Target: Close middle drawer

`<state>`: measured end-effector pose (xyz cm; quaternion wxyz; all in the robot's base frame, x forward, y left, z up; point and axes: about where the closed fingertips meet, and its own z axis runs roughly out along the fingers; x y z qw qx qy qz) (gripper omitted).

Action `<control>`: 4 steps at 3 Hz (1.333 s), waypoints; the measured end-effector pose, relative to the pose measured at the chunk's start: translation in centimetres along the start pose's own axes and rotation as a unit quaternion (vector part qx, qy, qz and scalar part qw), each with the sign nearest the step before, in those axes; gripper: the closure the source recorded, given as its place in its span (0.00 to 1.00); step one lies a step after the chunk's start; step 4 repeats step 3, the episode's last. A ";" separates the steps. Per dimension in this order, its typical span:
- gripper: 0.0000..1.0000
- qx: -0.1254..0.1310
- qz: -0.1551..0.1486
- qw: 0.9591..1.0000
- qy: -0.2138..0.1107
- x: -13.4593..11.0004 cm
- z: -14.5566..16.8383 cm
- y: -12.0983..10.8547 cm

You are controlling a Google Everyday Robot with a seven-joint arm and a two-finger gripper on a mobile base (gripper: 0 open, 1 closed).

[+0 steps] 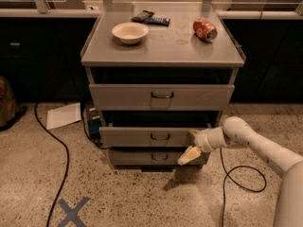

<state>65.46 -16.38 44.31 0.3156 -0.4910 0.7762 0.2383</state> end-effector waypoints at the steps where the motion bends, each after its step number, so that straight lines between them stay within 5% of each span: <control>1: 0.00 -0.020 0.004 1.000 0.009 0.6 2.2 -0.4; 2: 0.00 -0.046 0.005 0.999 0.028 1.0 4.8 -1.4; 4: 0.00 -0.046 0.005 0.999 0.028 1.0 4.9 -1.4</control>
Offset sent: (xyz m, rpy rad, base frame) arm 0.0650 0.0318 -0.0589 -0.0621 0.1292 0.1160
